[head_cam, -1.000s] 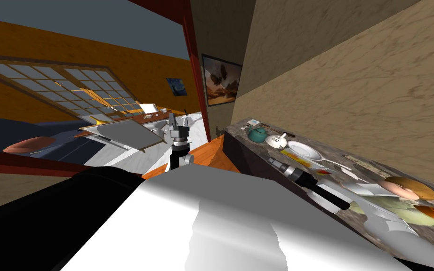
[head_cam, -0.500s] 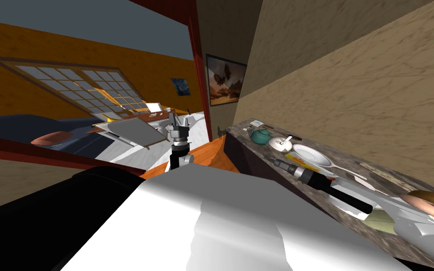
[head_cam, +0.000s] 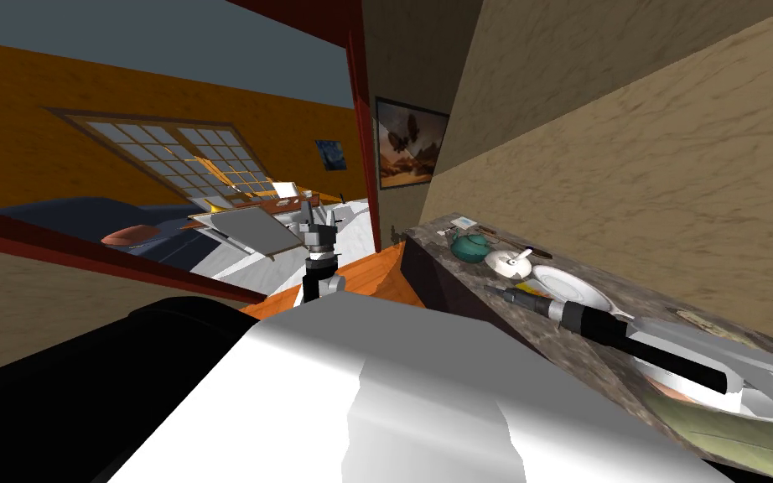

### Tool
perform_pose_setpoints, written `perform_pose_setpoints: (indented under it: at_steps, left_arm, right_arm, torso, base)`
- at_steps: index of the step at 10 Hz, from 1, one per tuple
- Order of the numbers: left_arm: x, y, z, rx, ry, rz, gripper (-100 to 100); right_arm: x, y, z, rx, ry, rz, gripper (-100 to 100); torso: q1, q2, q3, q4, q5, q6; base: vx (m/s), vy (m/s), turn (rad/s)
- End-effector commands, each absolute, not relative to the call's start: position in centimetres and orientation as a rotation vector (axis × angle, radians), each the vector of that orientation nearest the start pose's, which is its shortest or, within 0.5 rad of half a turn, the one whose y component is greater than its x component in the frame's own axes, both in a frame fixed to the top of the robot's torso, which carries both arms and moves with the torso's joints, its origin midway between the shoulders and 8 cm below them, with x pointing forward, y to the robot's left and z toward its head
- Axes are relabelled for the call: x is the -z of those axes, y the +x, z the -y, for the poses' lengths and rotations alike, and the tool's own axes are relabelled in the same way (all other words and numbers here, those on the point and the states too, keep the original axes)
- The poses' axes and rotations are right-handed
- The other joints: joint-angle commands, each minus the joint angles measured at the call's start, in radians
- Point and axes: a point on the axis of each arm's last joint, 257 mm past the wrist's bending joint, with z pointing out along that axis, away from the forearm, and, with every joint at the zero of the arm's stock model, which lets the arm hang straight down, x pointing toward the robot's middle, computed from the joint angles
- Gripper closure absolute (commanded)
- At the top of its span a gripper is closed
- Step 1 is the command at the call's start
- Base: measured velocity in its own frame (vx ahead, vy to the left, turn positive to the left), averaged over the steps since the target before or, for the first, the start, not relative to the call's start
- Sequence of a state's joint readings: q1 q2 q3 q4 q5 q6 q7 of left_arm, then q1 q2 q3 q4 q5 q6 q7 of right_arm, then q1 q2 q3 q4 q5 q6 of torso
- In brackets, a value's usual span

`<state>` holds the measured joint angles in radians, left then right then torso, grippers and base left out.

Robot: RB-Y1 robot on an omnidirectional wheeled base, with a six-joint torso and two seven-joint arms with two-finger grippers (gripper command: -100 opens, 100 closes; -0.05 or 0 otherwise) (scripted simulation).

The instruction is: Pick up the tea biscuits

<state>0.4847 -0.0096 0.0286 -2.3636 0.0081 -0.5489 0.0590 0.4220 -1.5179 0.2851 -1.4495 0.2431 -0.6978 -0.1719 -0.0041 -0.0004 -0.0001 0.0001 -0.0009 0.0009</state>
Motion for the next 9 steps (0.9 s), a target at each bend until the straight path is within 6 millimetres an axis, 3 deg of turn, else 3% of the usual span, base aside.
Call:
perform_pose_setpoints:
  at_steps: [1, 4, 5, 6, 9]
  left_arm:
    - [-7.4, 31.5, -28.2, 1.371, -0.563, -0.483, 0]
    - [-7.4, 31.5, -28.2, 1.371, -0.563, -0.483, 0]
    - [-7.4, 31.5, -28.2, 1.371, -0.563, -0.483, 0]
    - [-7.4, 31.5, -28.2, 1.370, -0.563, -0.483, 0]
    - [-7.4, 31.5, -28.2, 1.371, -0.563, -0.483, 0]
  right_arm:
    - [26.3, 32.1, 48.6, -0.503, -0.231, -2.354, -100]
    - [25.7, 30.5, 53.2, -0.347, -0.358, -2.463, -100]
    - [25.3, 30.6, 53.5, -0.332, -0.373, -2.469, -100]
    - [25.4, 29.4, 55.3, -0.276, -0.417, -2.516, -100]
    - [24.4, 28.5, 57.8, -0.185, -0.498, -2.576, -100]
  torso:
    - [0.000, 0.000, 0.000, 0.000, 0.000, 0.000]
    - [0.000, 0.000, 0.000, 0.000, 0.000, 0.000]
    - [-0.001, -0.001, 0.000, 0.000, 0.000, 0.000]
    - [-0.001, -0.001, 0.000, 0.000, 0.000, 0.001]
    - [-0.002, -0.001, 0.000, 0.000, -0.001, 0.000]
  base:
    - [0.016, -0.041, 0.073]
    - [0.024, -0.046, 0.112]
    - [0.029, -0.049, 0.065]
    - [0.021, -0.058, 0.106]
    - [0.028, -0.063, 0.078]
